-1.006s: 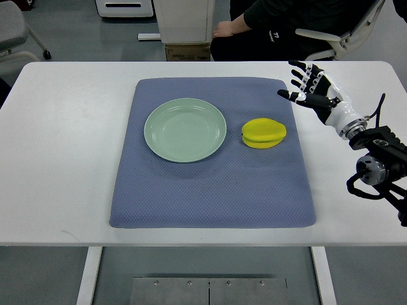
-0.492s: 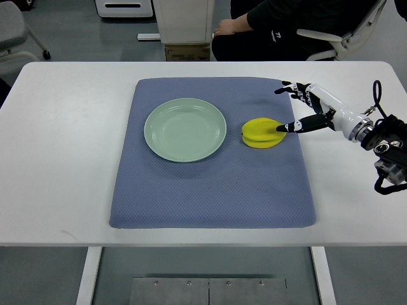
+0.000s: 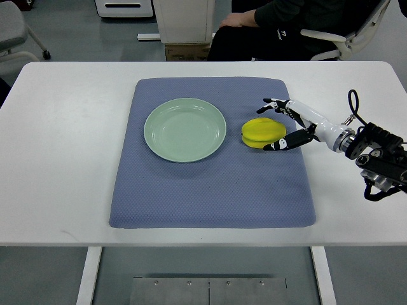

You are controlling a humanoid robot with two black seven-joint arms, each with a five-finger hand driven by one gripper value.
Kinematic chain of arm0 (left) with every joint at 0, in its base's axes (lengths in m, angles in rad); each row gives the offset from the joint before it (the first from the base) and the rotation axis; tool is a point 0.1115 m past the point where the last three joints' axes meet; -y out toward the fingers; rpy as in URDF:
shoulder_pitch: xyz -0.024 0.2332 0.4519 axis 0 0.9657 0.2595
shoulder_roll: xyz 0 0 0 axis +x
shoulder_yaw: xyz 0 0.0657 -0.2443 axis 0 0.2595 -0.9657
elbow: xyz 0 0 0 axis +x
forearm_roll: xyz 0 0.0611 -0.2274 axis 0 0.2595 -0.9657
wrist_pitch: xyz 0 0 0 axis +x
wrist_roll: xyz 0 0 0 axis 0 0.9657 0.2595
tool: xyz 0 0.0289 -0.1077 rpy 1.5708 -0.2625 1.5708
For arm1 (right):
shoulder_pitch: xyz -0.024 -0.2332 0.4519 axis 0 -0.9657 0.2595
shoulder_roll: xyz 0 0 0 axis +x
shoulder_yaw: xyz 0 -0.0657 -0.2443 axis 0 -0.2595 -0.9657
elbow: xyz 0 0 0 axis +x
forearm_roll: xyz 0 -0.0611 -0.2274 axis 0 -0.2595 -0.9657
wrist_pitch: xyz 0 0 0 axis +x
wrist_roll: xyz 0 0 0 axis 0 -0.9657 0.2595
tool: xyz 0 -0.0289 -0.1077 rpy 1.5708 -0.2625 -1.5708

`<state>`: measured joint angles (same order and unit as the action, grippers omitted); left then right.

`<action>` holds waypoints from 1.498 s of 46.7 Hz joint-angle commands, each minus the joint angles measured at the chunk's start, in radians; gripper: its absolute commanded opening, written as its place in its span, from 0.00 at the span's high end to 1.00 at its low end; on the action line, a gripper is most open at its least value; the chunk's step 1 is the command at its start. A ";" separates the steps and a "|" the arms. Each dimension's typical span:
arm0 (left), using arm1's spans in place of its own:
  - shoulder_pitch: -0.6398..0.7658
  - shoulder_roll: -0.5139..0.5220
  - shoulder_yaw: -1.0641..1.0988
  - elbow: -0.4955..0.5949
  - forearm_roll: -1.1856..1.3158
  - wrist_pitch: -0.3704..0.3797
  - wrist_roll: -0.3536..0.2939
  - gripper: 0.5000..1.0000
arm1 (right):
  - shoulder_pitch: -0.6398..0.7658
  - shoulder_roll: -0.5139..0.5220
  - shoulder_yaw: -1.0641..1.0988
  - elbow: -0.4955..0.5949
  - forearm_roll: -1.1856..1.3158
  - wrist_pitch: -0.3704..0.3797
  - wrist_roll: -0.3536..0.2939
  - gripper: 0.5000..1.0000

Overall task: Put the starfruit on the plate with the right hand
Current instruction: 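Close the right hand fingers around the starfruit, then lift the starfruit with the right hand off the mat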

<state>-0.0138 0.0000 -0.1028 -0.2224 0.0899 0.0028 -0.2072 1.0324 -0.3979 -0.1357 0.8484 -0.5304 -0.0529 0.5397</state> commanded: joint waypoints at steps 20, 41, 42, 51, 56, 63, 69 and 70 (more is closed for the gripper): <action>0.000 0.000 0.000 0.000 0.001 0.000 0.000 0.00 | 0.000 0.033 -0.027 -0.014 0.001 -0.002 -0.026 0.18; 0.000 0.000 0.000 0.000 0.001 0.000 0.000 0.00 | 0.041 0.048 -0.091 -0.046 0.020 -0.002 -0.041 1.00; 0.000 0.000 0.000 0.000 0.001 0.000 0.000 0.00 | 0.043 0.048 -0.090 -0.046 0.024 -0.002 -0.041 1.00; 0.000 0.000 0.000 0.000 0.001 0.000 -0.001 0.00 | 0.044 0.054 -0.087 -0.045 0.075 -0.002 -0.034 1.00; 0.000 0.000 0.000 0.000 0.001 0.000 0.000 0.00 | 0.046 0.053 -0.085 -0.045 0.112 -0.002 -0.034 1.00; 0.000 0.000 0.000 0.000 0.001 0.000 0.000 0.00 | 0.077 0.036 -0.082 -0.045 0.118 0.007 -0.030 1.00; 0.000 0.000 0.000 0.000 -0.001 0.000 0.000 0.00 | 0.116 -0.022 -0.082 -0.035 0.118 0.044 -0.018 1.00; 0.000 0.000 0.000 0.000 0.001 0.000 0.000 0.00 | 0.124 -0.030 -0.082 -0.035 0.119 0.056 -0.017 1.00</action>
<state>-0.0137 0.0000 -0.1027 -0.2223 0.0904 0.0031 -0.2072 1.1362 -0.4027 -0.2174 0.8110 -0.4119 -0.0248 0.5183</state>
